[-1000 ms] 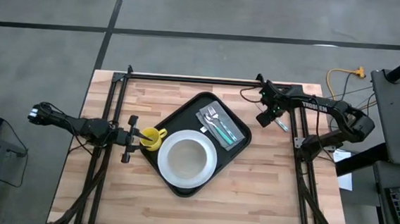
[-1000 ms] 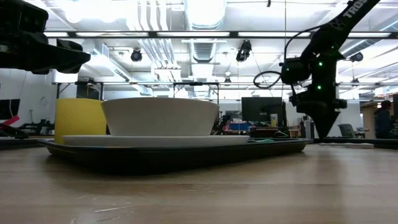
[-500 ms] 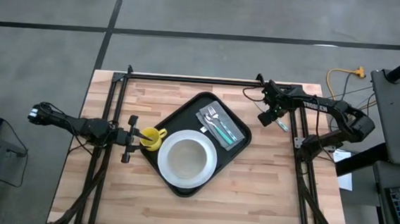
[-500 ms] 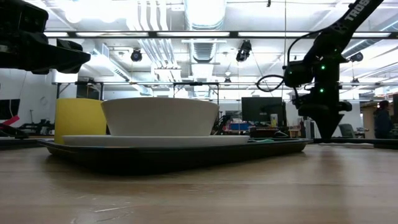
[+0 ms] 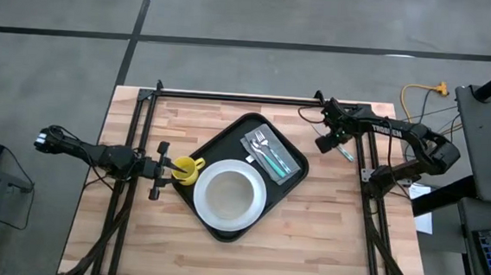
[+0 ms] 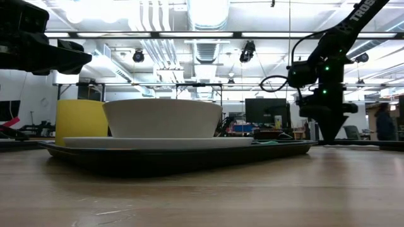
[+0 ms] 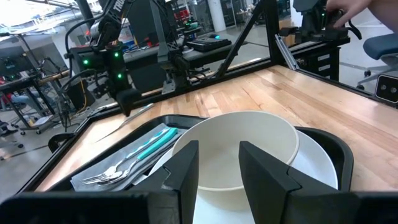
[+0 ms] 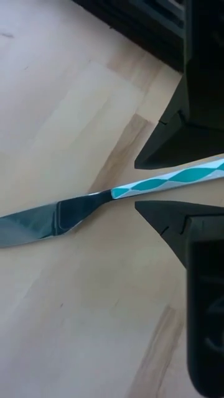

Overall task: Set up tray
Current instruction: Put the table knife to the right of the white fork on top of the gray napkin on the black serving tray

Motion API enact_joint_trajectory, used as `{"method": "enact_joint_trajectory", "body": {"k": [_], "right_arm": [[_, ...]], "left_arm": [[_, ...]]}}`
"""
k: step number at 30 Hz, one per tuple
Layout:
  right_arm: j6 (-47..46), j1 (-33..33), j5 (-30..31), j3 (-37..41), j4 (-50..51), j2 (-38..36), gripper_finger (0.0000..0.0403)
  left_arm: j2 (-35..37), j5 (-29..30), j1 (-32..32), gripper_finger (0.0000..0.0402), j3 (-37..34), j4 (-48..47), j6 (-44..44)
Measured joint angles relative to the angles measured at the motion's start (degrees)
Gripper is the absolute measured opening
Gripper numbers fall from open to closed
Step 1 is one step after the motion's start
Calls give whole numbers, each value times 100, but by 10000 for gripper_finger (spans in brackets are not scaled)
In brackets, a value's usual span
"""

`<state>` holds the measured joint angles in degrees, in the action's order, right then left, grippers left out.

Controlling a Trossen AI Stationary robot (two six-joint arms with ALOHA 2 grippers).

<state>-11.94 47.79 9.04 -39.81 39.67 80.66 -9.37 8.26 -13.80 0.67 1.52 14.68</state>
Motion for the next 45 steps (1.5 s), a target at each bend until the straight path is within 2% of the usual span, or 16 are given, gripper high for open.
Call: {"method": "enact_joint_trajectory", "body": {"k": [13,18,25,33,37,42,45], "right_arm": [[-4,0,-5,-2,-47,0,73],[294,10,-4,-2,-53,22,79],[316,27,-5,-3,-41,344,88],[189,-37,256,-85,27,566,92],[169,-37,207,-92,44,568,73],[201,-37,143,-94,76,570,21],[142,-37,144,-97,78,570,17]], "left_arm": [[0,1,0,101,1,1,-1],[0,1,0,101,0,0,0],[0,0,0,101,0,2,0],[0,3,0,101,0,2,-2],[0,-1,0,101,1,2,-2],[0,1,0,101,1,1,-1],[0,1,0,101,2,0,0]]}}
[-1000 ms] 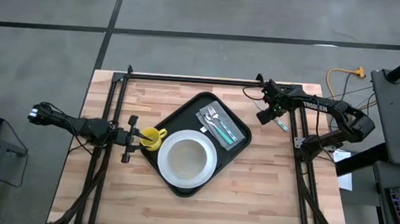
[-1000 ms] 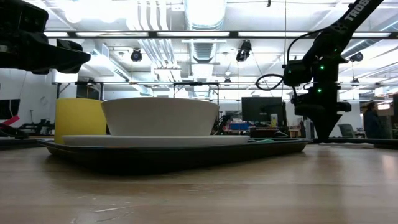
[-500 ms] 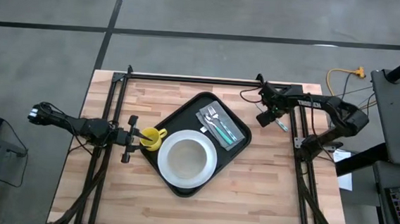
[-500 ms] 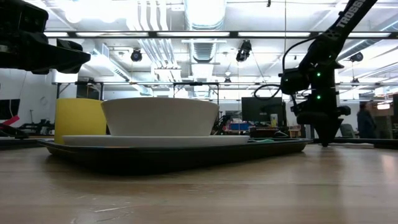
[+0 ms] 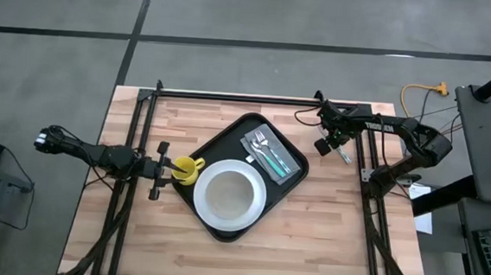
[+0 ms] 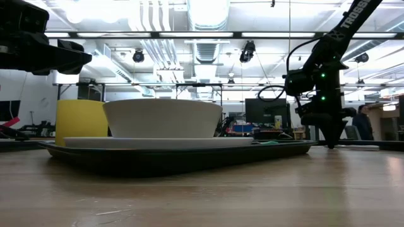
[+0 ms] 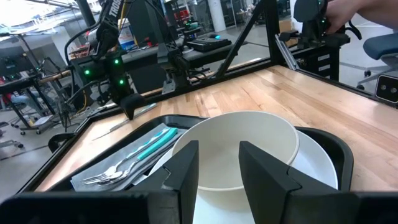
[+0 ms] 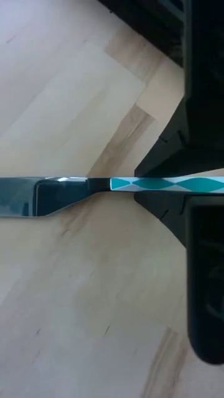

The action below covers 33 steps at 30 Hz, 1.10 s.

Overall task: Set up tray
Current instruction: Put the table knife to the right of the white fork on top of the gray napkin on the black serving tray

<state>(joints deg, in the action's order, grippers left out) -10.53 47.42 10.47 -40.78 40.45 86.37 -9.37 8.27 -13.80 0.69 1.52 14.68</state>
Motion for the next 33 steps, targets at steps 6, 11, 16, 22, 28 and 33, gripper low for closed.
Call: {"method": "enact_joint_trajectory", "body": {"k": [6,11,16,22,28,33], "right_arm": [[-261,-2,-356,-144,25,-1,15],[-431,-140,-515,-422,305,-4,14],[-796,-592,-511,-798,764,-4,13],[-1313,-1320,-496,-1199,795,-4,13],[-1684,-1887,-496,-1533,792,-4,13],[-1944,-2121,-492,-1680,773,-4,13]], "left_arm": [[0,0,0,101,-2,0,-2],[0,0,0,101,-2,2,0],[0,0,0,101,-1,1,0],[0,-2,0,101,0,2,-2],[0,-1,0,101,0,1,-1],[0,0,0,101,-2,2,0]]}}
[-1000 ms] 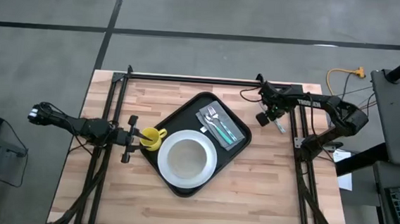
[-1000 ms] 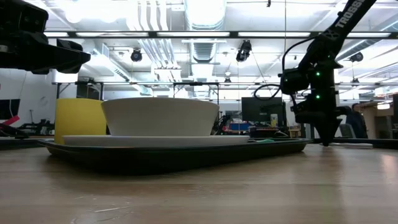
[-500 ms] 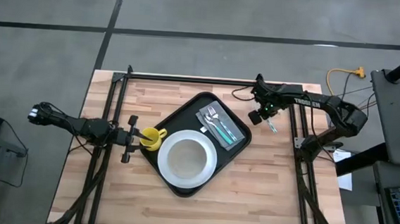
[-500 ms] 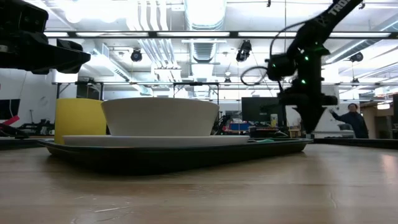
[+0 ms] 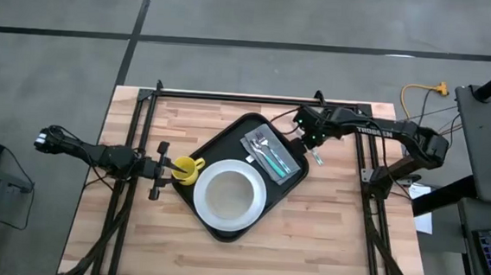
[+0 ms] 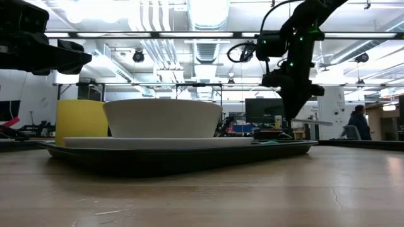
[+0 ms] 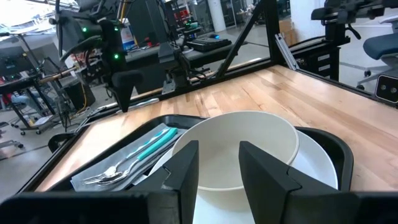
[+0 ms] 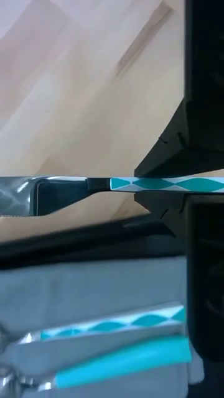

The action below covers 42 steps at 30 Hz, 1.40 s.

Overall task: Set up tray
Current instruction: Put the table knife to the right of the white fork on top of the gray napkin on the black serving tray

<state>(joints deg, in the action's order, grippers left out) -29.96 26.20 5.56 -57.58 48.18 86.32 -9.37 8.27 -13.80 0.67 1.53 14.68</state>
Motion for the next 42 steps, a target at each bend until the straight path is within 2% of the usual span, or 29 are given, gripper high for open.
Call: {"method": "enact_joint_trajectory", "body": {"k": [22,35,42], "right_arm": [[-423,-628,42,-16,-731,77,13],[-155,-751,42,-1033,-579,1561,13],[-224,-795,-7,-1357,-396,2050,13]], "left_arm": [[0,0,0,101,2,0,-2],[-2,0,0,101,0,0,-2],[0,-2,0,101,2,1,-2]]}}
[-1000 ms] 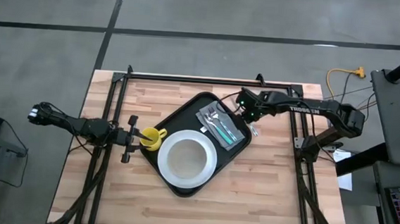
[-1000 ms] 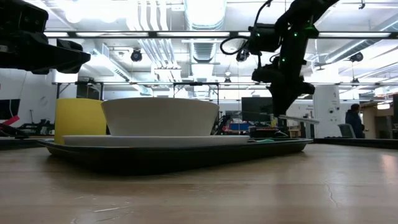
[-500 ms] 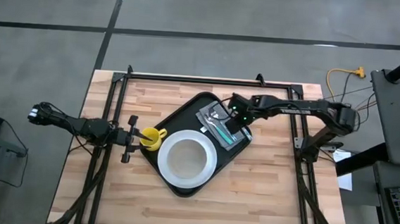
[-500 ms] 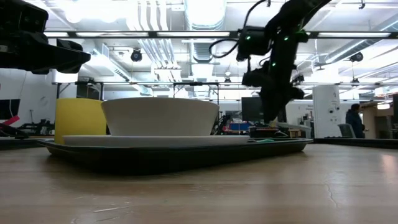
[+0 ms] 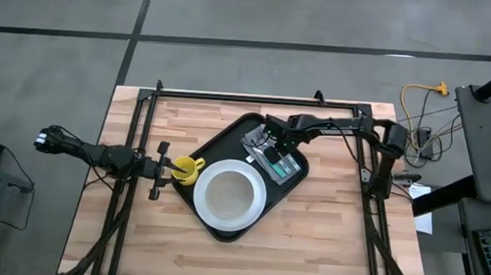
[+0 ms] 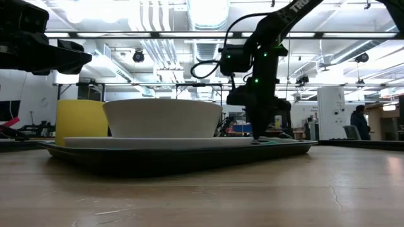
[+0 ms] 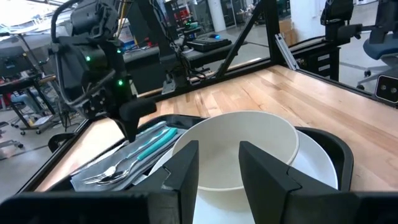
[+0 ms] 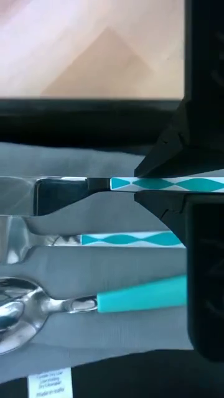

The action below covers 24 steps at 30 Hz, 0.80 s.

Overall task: Set up tray
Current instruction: Put the table knife to the right of the white fork on top of the gray napkin on the black serving tray

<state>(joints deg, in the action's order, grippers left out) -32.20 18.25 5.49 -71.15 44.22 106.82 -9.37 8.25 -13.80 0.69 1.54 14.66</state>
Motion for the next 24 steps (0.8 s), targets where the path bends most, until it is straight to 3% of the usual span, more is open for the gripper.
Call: {"method": "enact_joint_trajectory", "body": {"k": [24], "right_arm": [[-154,-12,77,-190,-102,636,26]], "left_arm": [[0,2,0,101,-2,-1,0]]}}
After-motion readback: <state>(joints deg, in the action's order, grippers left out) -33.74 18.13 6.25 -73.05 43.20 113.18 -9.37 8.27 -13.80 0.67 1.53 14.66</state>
